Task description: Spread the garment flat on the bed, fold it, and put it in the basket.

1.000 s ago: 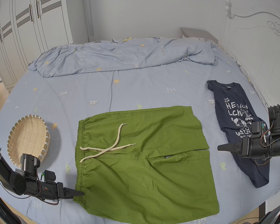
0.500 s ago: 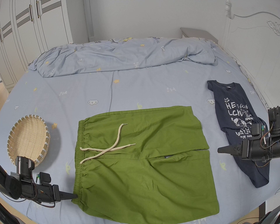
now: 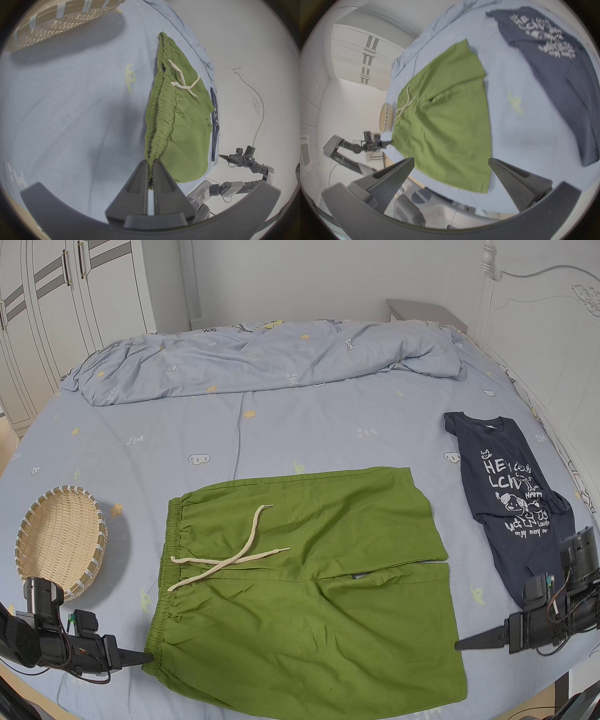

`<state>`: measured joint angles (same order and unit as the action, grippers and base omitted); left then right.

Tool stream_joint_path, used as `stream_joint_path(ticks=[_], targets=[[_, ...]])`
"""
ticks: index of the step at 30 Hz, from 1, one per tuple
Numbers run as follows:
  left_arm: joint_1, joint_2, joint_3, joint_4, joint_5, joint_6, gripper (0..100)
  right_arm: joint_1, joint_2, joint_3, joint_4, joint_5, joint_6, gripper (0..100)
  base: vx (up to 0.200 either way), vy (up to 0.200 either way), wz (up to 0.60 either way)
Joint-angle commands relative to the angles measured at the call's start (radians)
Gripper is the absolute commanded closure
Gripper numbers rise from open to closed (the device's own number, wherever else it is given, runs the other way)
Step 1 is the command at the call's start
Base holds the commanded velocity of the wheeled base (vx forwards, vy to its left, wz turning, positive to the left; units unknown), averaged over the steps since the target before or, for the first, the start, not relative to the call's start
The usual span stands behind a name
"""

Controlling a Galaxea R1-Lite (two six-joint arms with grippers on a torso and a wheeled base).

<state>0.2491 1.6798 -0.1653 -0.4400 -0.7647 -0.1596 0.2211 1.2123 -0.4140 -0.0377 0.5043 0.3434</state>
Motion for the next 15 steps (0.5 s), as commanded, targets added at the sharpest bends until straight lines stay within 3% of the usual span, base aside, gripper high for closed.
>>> stream_joint_path(ticks=[1, 4, 8, 15], targets=[[0.007, 0.003, 0.000, -0.002, 0.001, 0.000, 100, 0.014, 0.015, 0.084, -0.001, 0.051, -0.001, 0, 0.000, 0.000, 0.00], [0.007, 0.003, 0.000, -0.002, 0.001, 0.000, 100, 0.014, 0.042, 0.115, -0.002, 0.074, -0.007, 0, 0.000, 0.000, 0.00], [-0.001, 0.003, -0.002, -0.002, 0.001, 0.000, 100, 0.003, 0.136, 0.222, -0.022, 0.094, -0.138, 0, 0.000, 0.000, 0.00], [0.001, 0.003, -0.005, -0.002, -0.001, -0.001, 100, 0.011, 0.154, 0.242, -0.033, 0.151, -0.170, 0, 0.000, 0.000, 0.00]])
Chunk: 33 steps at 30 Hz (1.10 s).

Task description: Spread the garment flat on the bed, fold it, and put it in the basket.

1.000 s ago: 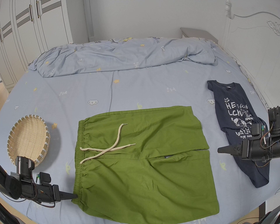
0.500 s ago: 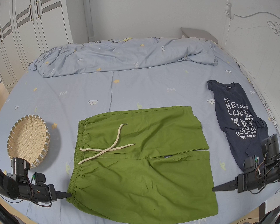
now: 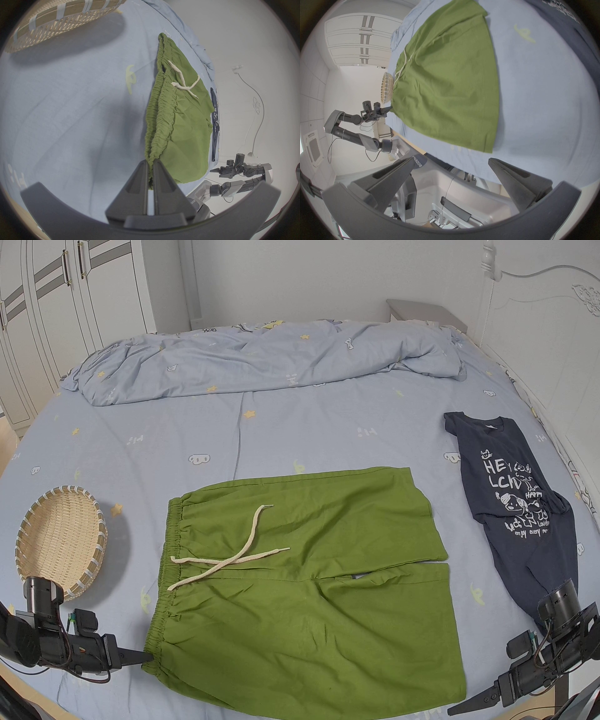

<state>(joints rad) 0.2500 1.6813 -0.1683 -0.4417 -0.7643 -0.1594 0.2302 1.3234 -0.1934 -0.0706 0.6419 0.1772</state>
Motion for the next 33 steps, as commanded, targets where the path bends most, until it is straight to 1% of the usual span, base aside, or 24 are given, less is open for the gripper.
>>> stream_joint_path(ticks=[1, 6, 8, 13, 28, 29, 33], targets=[[0.000, 0.002, -0.002, 0.000, -0.001, 0.000, 100, 0.000, 0.048, 0.023, 0.000, 0.013, -0.004, 0, 0.000, 0.000, 0.00], [-0.008, 0.002, -0.002, 0.000, -0.001, -0.002, 100, -0.008, 0.119, 0.022, -0.018, 0.015, -0.008, 0, 0.000, 0.000, 0.00], [-0.008, 0.002, -0.002, 0.000, -0.001, -0.002, 100, -0.008, 0.166, 0.028, -0.070, 0.013, -0.024, 0, 0.000, 0.000, 0.00], [-0.018, 0.002, -0.004, 0.000, -0.004, -0.002, 100, -0.011, 0.235, 0.035, -0.153, 0.010, -0.025, 0, 0.000, 0.000, 0.00], [-0.031, 0.003, -0.004, 0.000, -0.004, -0.002, 100, -0.012, 0.310, 0.032, -0.219, 0.010, -0.025, 0, 0.000, 0.000, 0.00], [-0.031, 0.002, -0.004, 0.000, -0.004, -0.002, 100, -0.038, 0.315, 0.028, -0.233, 0.010, -0.025, 0, 0.000, 0.000, 0.00], [-0.032, 0.002, -0.004, 0.000, -0.004, -0.002, 100, -0.055, 0.318, 0.029, -0.278, 0.025, -0.021, 0, 0.000, 0.000, 0.00]])
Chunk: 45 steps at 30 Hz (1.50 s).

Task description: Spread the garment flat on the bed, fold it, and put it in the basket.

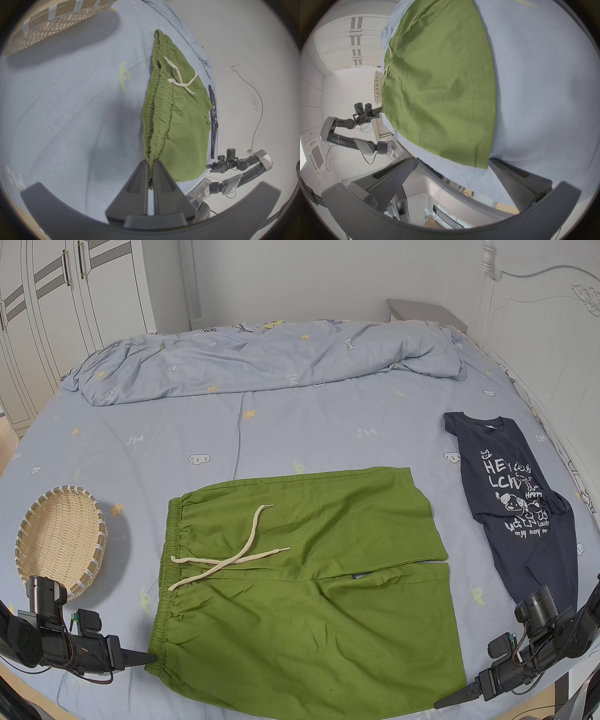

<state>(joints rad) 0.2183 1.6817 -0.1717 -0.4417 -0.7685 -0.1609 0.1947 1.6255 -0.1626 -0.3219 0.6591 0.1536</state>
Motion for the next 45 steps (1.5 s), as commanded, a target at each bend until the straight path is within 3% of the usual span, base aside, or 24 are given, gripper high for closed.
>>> stream_joint_path(ticks=[1, 5, 13, 14, 33, 42, 43, 45], targets=[[0.000, 0.001, 0.001, 0.000, 0.000, 0.000, 100, -0.020, 0.016, 0.000, -0.036, 0.014, 0.006, 0, 0.000, 0.000, 0.00], [0.001, 0.001, 0.001, 0.000, 0.000, 0.000, 100, -0.020, 0.016, 0.003, -0.068, 0.048, 0.011, 0, 0.000, 0.000, 0.00], [0.001, -0.002, 0.003, 0.000, 0.000, 0.000, 100, -0.040, 0.033, 0.011, -0.068, 0.048, 0.006, 0, 0.000, 0.000, 0.00], [0.003, -0.002, 0.003, 0.000, 0.000, 0.000, 100, -0.052, 0.033, 0.015, -0.069, 0.048, 0.001, 100, 0.000, 0.000, 0.00], [0.010, -0.014, 0.009, 0.000, -0.002, 0.000, 100, -0.052, -0.075, 0.104, -0.055, 0.034, -0.049, 100, 0.000, 0.000, 0.00], [-0.019, -0.148, -0.049, 0.034, 0.002, -0.043, 100, -0.060, -0.187, -0.046, 0.032, 0.022, -0.028, 100, 0.000, 0.000, 0.00], [-0.033, -0.214, -0.124, 0.121, 0.003, -0.129, 100, -0.054, -0.223, -0.178, 0.192, -0.049, -0.009, 100, 0.000, 0.000, 0.00], [-0.045, -0.284, -0.272, 0.311, 0.005, -0.209, 100, -0.037, -0.248, -0.316, 0.343, -0.188, -0.003, 100, 0.000, 0.000, 0.00]])
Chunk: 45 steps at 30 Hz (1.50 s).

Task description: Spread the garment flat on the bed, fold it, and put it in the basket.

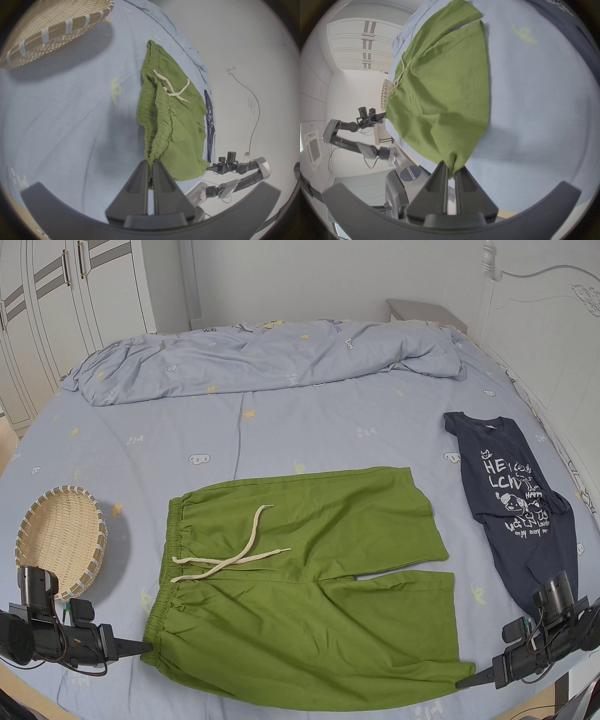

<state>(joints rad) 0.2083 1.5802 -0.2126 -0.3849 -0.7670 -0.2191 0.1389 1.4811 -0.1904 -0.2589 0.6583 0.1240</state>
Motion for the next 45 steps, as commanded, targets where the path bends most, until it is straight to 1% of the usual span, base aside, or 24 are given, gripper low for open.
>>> stream_joint_path(ticks=[1, 2, 3, 4, 6, 7, 9, 10, 12, 14, 15, 16, 18, 19, 21, 22, 24, 26, 27, 30, 34, 36, 39, 45], targets=[[-0.035, -0.183, -0.231, 0.255, 0.003, -0.151, 100, 0.019, -0.104, -0.288, 0.280, -0.187, 0.026, 100, 0.000, 0.000, 0.00], [-0.038, -0.210, -0.353, 0.414, 0.005, -0.155, 100, 0.027, -0.130, -0.360, 0.308, -0.223, 0.029, 100, 0.000, 0.000, 0.00], [-0.040, -0.217, -0.435, 0.512, 0.005, -0.155, 100, 0.027, -0.145, -0.402, 0.313, -0.227, 0.034, 100, 0.000, 0.000, 0.00], [-0.040, -0.217, -0.435, 0.512, 0.005, -0.155, 100, 0.027, -0.145, -0.402, 0.313, -0.227, 0.034, 100, 0.000, 0.000, 0.00], [-0.046, -0.197, -0.628, 0.698, 0.012, -0.161, 100, 0.027, -0.150, -0.524, 0.340, -0.229, 0.065, 100, 0.000, 0.000, 0.00], [-0.049, -0.175, -0.685, 0.738, 0.020, -0.163, 100, 0.027, -0.150, -0.573, 0.365, -0.227, 0.071, 100, 0.000, 0.000, 0.00], [-0.049, -0.169, -0.699, 0.748, 0.023, -0.163, 100, 0.027, -0.148, -0.587, 0.374, -0.229, 0.072, 100, 0.000, 0.000, 0.00], [-0.053, -0.120, -0.791, 0.781, 0.071, -0.164, 100, 0.027, -0.128, -0.690, 0.429, -0.230, 0.074, 100, 0.000, 0.000, 0.00], [-0.061, -0.066, -0.850, 0.781, 0.127, -0.163, 100, 0.031, -0.085, -0.774, 0.441, -0.233, 0.078, 100, 0.000, 0.000, 0.00], [-0.063, -0.046, -0.872, 0.781, 0.144, -0.161, 100, 0.034, -0.074, -0.810, 0.441, -0.236, 0.080, 100, 0.000, 0.000, 0.00], [-0.064, -0.022, -0.901, 0.781, 0.147, -0.158, 100, 0.051, -0.051, -0.877, 0.441, -0.267, 0.082, 100, 0.000, 0.000, 0.00], [-0.064, -0.011, -0.912, 0.781, 0.147, -0.155, 100, 0.054, -0.038, -0.902, 0.441, -0.287, 0.082, 100, 0.000, 0.000, 0.00], [-0.066, 0.037, -0.959, 0.781, 0.146, -0.155, 100, 0.060, 0.019, -0.988, 0.438, -0.384, 0.077, 100, 0.000, 0.000, 0.00], [-0.067, 0.055, -0.981, 0.781, 0.146, -0.155, 100, 0.064, 0.044, -1.020, 0.437, -0.411, 0.075, 100, 0.000, 0.000, 0.00], [-0.070, 0.093, -1.027, 0.781, 0.146, -0.155, 100, 0.082, 0.090, -1.083, 0.431, -0.453, 0.077, 100, 0.000, 0.000, 0.00], [-0.069, 0.103, -1.038, 0.781, 0.146, -0.155, 100, 0.085, 0.099, -1.097, 0.431, -0.460, 0.078, 100, 0.000, 0.000, 0.00], [-0.069, 0.144, -1.093, 0.781, 0.146, -0.155, 100, 0.094, 0.156, -1.182, 0.431, -0.486, 0.078, 100, 0.000, 0.000, 0.00], [-0.069, 0.161, -1.113, 0.781, 0.146, -0.155, 100, 0.096, 0.177, -1.215, 0.431, -0.494, 0.078, 100, 0.000, 0.000, 0.00], [-0.073, 0.192, -1.142, 0.781, 0.146, -0.154, 100, 0.096, 0.206, -1.270, 0.432, -0.500, 0.078, 100, 0.000, 0.000, 0.00], [-0.084, 0.241, -1.179, 0.781, 0.146, -0.154, 100, 0.094, 0.242, -1.314, 0.438, -0.502, 0.078, 100, 0.000, 0.000, 0.00], [-0.084, 0.276, -1.203, 0.779, 0.147, -0.151, 100, 0.093, 0.263, -1.325, 0.432, -0.503, 0.078, 100, 0.000, 0.000, 0.00], [-0.073, 0.300, -1.220, 0.779, 0.144, -0.135, 100, 0.088, 0.278, -1.339, 0.412, -0.523, 0.077, 100, 0.000, 0.000, 0.00], [-0.070, 0.311, -1.226, 0.778, 0.141, -0.124, 100, 0.085, 0.289, -1.356, 0.397, -0.529, 0.078, 100, 0.000, 0.000, 0.00], [-0.095, 0.346, -1.297, 0.778, 0.141, -0.123, 100, 0.085, 0.315, -1.379, 0.385, -0.540, 0.077, 100, 0.000, 0.000, 0.00]])
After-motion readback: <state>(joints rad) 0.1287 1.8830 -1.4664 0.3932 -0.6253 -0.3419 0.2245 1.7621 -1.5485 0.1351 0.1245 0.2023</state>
